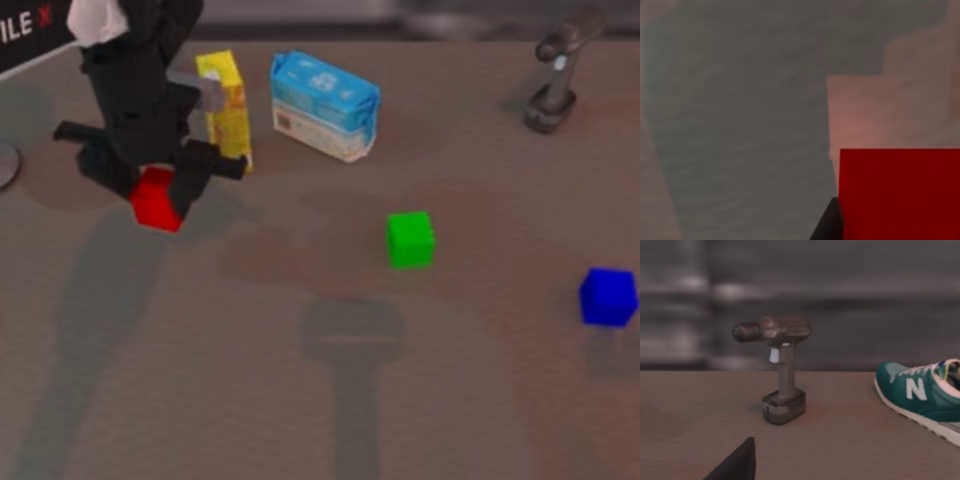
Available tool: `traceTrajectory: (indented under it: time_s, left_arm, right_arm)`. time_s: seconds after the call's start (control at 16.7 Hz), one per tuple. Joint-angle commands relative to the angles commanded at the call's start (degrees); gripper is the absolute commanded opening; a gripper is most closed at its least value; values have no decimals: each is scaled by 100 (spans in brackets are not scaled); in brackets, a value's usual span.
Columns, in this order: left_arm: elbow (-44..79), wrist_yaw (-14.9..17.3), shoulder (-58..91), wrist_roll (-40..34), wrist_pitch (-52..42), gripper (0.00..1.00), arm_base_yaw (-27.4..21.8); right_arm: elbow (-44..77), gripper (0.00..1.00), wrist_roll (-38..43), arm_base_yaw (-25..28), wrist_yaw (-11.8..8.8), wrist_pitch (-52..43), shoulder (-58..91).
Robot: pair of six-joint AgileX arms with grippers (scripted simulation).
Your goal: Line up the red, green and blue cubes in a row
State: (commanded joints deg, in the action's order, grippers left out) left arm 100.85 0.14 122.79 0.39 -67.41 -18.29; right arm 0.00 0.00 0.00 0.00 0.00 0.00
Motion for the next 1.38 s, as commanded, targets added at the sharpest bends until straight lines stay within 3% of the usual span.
traceTrajectory:
  time_s: [0.3,0.54,1.02,1.38]
  left_arm:
    - [-1190,-53,-834,-2370,261,0,-1123]
    - [-1868,-104,-1399,-3529,477,0,-1763]
    - [-2084,-119,-1490,-3728,625,0,-1901]
    - [-2833,-115,-1054,-3717,1878,0,-1875]
  right_arm:
    - [0,100,0,0,0,0,0]
    - [0,100,0,0,0,0,0]
    - [0,100,0,0,0,0,0]
    - [0,100,0,0,0,0,0]
